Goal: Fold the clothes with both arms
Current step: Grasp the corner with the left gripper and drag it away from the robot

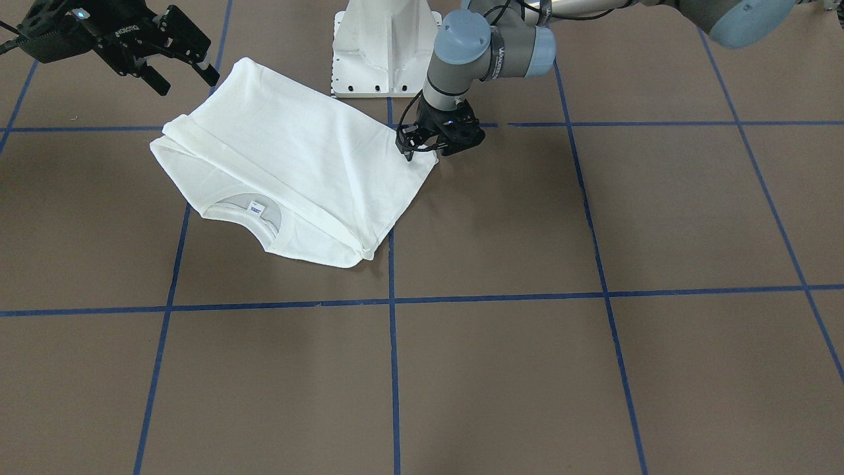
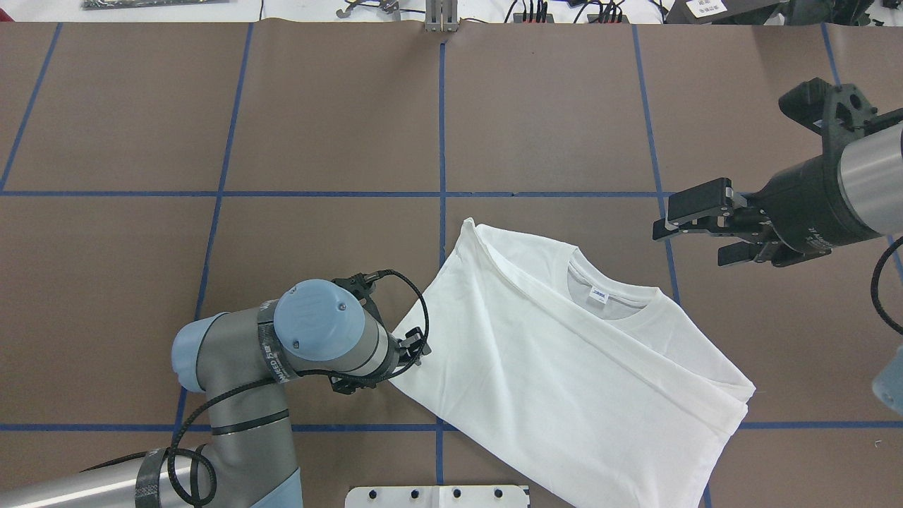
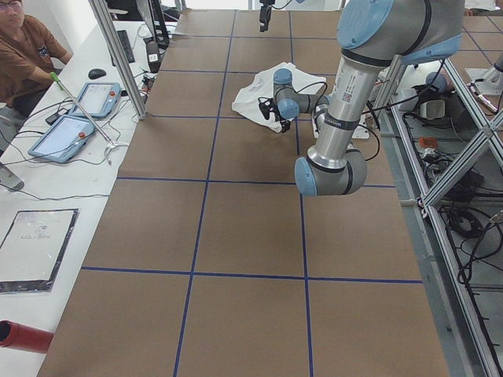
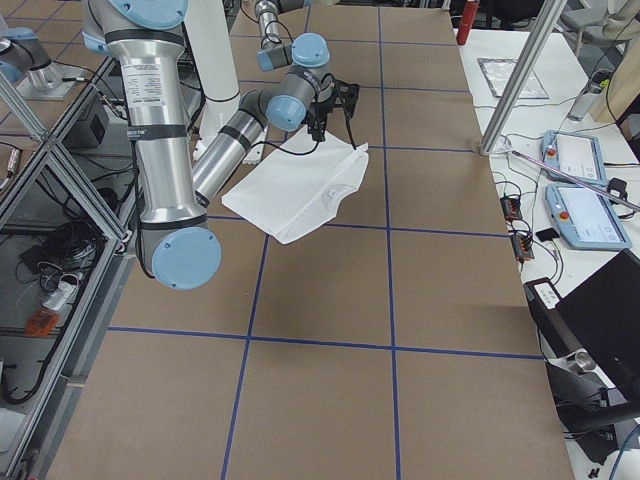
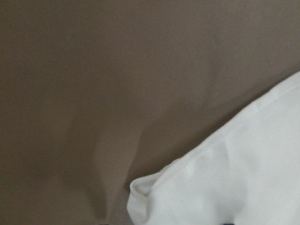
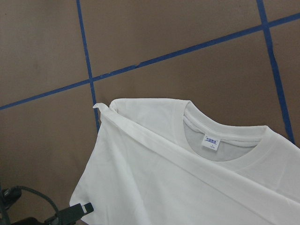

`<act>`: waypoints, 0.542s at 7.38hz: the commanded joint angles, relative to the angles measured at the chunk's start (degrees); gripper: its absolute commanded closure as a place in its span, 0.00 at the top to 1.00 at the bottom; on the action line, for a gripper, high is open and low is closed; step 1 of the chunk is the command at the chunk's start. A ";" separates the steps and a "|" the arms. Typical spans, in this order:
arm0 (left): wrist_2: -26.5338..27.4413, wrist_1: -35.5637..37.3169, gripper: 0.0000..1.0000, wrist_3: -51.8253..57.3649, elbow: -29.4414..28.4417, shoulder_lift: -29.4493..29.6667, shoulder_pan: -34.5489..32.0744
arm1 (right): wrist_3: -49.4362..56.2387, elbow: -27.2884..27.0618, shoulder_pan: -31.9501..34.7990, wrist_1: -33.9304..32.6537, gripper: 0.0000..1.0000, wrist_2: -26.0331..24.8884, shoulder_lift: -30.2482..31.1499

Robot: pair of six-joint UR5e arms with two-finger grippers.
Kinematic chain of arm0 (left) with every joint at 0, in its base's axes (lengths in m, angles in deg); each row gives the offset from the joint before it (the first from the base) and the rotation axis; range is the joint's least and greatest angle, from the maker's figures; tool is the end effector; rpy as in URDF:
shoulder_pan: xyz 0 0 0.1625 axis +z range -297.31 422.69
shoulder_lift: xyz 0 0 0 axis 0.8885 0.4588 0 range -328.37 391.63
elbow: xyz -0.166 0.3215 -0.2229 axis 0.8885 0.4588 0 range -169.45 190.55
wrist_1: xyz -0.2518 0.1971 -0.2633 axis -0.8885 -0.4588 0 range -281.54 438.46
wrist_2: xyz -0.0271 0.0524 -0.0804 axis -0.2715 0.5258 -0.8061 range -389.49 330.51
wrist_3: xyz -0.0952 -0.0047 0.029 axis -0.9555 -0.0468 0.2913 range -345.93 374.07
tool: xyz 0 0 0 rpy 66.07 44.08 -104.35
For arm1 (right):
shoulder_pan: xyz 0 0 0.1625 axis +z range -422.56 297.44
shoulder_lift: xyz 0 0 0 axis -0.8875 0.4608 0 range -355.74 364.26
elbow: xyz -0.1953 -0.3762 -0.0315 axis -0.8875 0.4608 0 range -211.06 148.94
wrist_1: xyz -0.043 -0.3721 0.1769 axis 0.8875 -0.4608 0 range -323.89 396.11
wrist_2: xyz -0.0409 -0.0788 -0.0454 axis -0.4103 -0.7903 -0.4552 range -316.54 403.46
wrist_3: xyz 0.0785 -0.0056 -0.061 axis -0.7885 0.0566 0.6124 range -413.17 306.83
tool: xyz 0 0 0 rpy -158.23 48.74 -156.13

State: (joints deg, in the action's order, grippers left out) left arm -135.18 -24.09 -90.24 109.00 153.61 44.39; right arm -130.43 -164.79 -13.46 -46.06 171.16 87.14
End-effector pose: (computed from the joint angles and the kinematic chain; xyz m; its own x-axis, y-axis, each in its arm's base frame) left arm 0.5934 -0.3082 0.2468 0.5299 -0.4259 -0.7334 0.2355 0.9046 -0.3552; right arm -0.2198 -0.3645 0.2360 0.3886 0.1820 0.9032 -0.1746 0.9771 -0.1218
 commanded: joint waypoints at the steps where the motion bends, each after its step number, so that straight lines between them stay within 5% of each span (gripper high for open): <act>1: 0.66 0.24 0.15 0.08 -0.19 0.09 -0.94 | 0.00 0.04 0.11 0.00 1.00 0.09 0.26; 2: 0.57 0.42 0.00 0.17 0.07 0.18 -1.12 | 0.00 -0.04 0.11 0.00 1.00 0.09 0.34; 4: 0.13 0.42 0.00 0.26 0.95 0.62 -1.21 | 0.00 0.04 0.20 -0.09 1.00 0.18 0.43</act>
State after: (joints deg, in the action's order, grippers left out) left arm -134.78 -23.66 -90.03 109.49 154.00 43.29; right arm -130.43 -164.81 -13.32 -46.08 171.30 87.49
